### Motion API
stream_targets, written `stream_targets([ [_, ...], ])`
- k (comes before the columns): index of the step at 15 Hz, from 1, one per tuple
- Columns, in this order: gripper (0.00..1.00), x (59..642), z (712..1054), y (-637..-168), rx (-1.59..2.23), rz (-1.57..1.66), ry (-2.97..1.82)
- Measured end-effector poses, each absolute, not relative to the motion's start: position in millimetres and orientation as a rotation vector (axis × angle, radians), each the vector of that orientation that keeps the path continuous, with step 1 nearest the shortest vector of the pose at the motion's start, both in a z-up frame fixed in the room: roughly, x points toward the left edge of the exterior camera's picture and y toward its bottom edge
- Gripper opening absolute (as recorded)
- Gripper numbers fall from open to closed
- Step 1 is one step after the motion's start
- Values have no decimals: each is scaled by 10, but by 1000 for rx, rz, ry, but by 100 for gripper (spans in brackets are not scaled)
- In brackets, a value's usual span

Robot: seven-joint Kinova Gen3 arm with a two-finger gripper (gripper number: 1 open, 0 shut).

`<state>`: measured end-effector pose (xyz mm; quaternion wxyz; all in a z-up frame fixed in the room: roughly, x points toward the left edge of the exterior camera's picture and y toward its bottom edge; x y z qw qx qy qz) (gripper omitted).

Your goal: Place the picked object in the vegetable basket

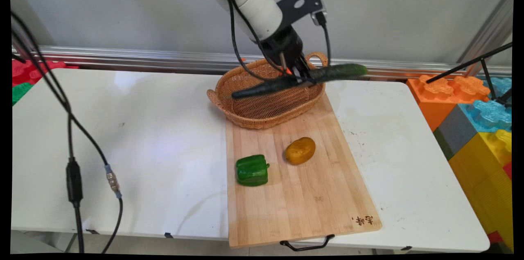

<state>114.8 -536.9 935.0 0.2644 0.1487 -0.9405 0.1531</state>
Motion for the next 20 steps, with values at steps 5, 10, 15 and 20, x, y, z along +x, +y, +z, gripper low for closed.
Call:
stream_targets([
  [5, 0, 1504, 8932, -6008, 453, 452, -2587],
  [10, 0, 1691, 8497, -6344, 470, 451, -2611],
  [15, 100, 1719, 8237, -6469, 442, 444, -2624],
  [20, 100, 1655, 8202, -6431, 416, 443, -2615],
])
